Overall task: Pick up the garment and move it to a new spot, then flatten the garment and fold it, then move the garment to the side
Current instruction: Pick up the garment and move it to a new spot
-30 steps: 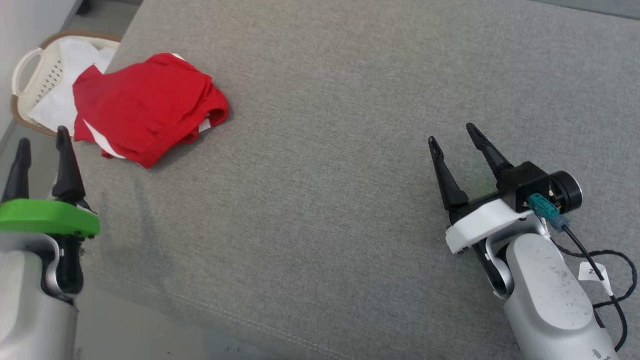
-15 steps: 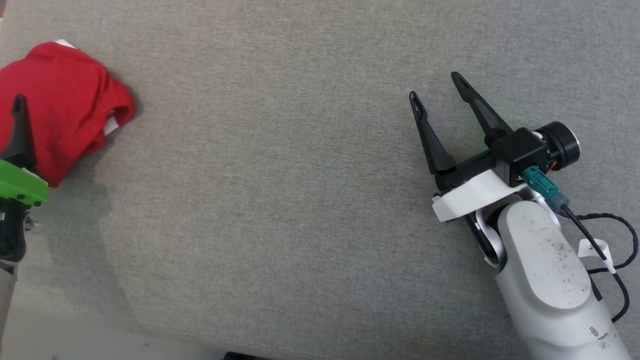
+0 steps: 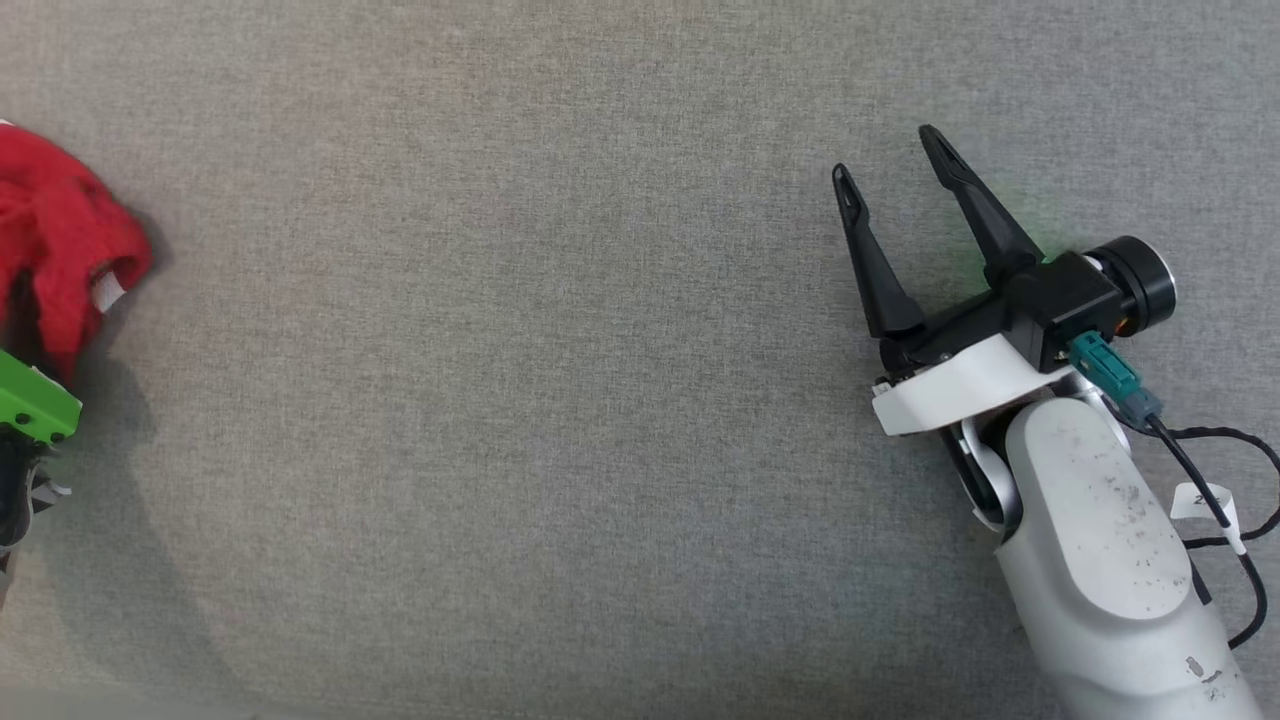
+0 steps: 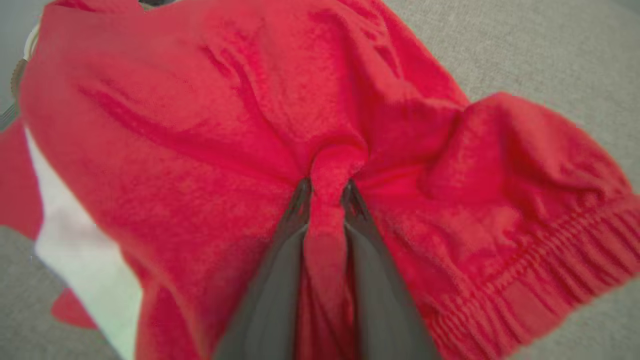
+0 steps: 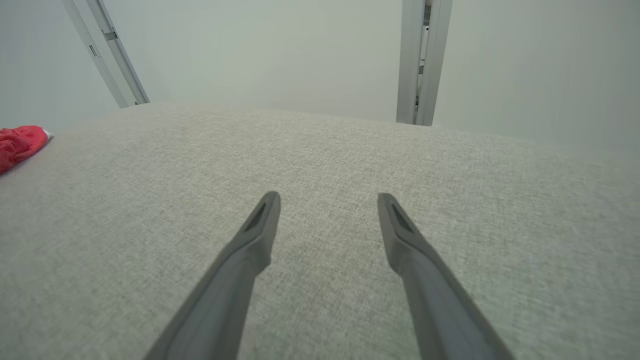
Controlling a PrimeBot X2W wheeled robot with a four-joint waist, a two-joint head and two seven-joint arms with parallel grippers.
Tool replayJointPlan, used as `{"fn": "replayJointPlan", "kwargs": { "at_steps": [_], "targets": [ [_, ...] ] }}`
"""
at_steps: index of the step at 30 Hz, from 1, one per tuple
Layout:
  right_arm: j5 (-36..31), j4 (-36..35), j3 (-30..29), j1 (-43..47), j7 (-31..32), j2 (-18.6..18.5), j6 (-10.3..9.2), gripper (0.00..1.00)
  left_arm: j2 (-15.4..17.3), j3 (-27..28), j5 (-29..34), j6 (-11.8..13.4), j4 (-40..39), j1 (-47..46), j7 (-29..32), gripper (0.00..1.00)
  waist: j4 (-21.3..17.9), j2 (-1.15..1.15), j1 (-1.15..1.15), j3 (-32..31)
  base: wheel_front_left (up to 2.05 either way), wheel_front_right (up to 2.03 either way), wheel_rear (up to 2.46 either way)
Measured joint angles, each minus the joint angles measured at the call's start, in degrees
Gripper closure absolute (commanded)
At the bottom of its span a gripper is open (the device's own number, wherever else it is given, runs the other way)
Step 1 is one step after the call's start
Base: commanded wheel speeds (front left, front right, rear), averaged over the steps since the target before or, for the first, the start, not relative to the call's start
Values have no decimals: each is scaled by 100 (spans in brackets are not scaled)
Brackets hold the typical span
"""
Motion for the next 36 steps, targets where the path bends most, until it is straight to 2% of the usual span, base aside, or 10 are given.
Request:
{"fn": "replayJointPlan", "kwargs": {
  "at_steps": [4, 8, 12, 18, 21, 22, 25, 33, 36],
  "targets": [
    [68, 74, -30, 57, 1, -7, 0, 0, 43, -226, -64, 0, 10, -32, -51, 100, -2, 0, 0, -166, 0, 0, 0],
    [259, 119, -80, 188, 2, -16, 0, 0, 209, -523, 144, 0, -249, -146, -647, 100, -43, 0, 0, -440, 0, 0, 0],
    [457, 143, -140, 381, 2, -19, 0, 0, 419, -672, 489, 0, -698, -454, -861, 100, -117, -1, 0, -735, 0, 0, 0],
    [711, 129, -199, 728, 2, -18, 0, 0, 405, -455, 1068, 0, -1536, -673, -891, 100, -329, 0, 0, -1152, 0, 0, 0],
    [801, 114, -225, 873, 2, -19, 0, 0, 203, -336, 1334, 0, -1950, -654, -891, 100, -520, 0, 0, -1302, 0, 0, 0],
    [861, 89, -219, 954, 3, -22, -1, 0, 35, -214, 1659, 0, -2267, -626, -891, 100, -685, 0, 0, -1390, 0, 0, 0],
    [924, 43, -177, 1030, 2, -18, 0, 0, -214, -176, 1986, 0, -2648, -497, -892, 100, -937, 0, 0, -1489, 0, 0, 0],
    [1092, -38, -102, 1274, 3, -23, -1, 0, -1082, -623, 2285, 0, -3058, -111, -892, 100, -1694, 0, 0, -1666, 0, 0, 0],
    [1124, -60, -71, 1382, 3, -21, -1, 0, -1413, -1007, 2319, 0, -3027, 124, -892, 100, -2004, 0, 0, -1708, 0, 0, 0]
  ]
}}
